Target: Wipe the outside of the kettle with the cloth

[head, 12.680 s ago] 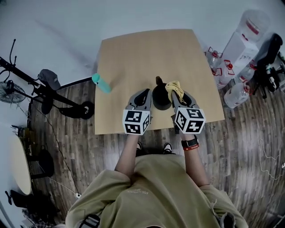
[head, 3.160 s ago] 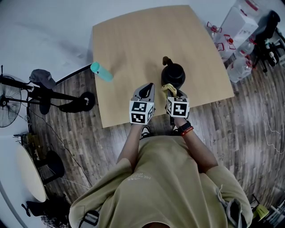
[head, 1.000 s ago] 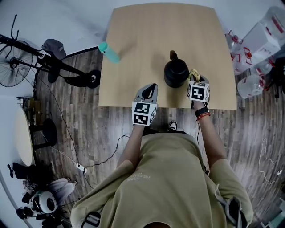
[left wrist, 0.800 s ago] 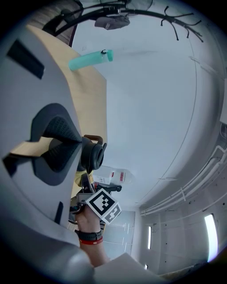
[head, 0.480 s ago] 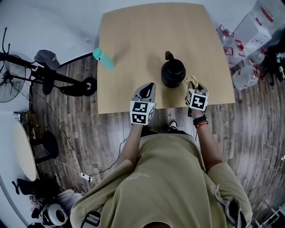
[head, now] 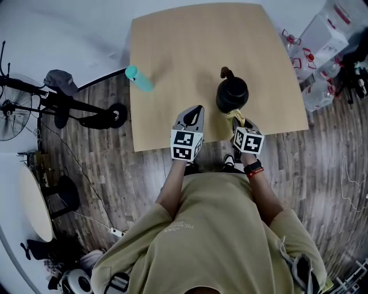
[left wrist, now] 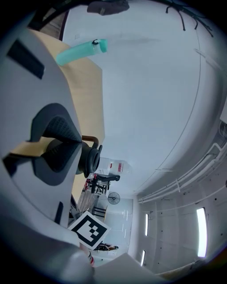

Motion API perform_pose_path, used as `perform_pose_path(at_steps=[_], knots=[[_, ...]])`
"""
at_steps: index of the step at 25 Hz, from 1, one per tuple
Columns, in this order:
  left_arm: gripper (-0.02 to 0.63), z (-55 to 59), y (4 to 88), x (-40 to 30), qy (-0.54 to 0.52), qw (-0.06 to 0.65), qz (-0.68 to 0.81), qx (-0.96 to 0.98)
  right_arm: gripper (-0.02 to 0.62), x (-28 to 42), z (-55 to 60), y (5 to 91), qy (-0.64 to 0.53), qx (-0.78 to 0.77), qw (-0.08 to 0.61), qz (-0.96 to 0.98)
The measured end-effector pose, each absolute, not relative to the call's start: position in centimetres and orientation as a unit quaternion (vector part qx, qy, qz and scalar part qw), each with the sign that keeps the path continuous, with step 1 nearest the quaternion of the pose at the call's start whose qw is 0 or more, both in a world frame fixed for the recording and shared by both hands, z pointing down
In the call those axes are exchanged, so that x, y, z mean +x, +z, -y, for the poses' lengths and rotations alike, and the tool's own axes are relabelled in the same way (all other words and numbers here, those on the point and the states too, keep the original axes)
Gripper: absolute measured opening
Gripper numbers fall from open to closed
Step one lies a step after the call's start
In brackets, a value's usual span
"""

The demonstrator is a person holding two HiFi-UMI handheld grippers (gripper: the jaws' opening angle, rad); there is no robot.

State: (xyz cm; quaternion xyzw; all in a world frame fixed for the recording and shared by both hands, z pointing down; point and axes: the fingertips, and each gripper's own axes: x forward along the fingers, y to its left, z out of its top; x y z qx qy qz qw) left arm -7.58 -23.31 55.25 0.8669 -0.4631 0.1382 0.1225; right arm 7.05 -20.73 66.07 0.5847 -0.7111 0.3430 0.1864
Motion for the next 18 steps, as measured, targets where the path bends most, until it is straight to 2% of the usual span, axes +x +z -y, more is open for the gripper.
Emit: perform_pose_path(at_steps=[9, 18], knots=[[0.025, 24.1, 54.6, -10.7, 0.132, 0.114, 0.462, 0.870, 0.123, -0.3, 23.4, 66.9, 0.350, 0.578, 0.169, 0.718], [0.025, 24.8, 53.9, -12.1, 0.137, 0.101, 0.462, 0.871, 0.123, -4.3, 27.4, 67.7, 0.368, 0.584, 0.138, 0.710]])
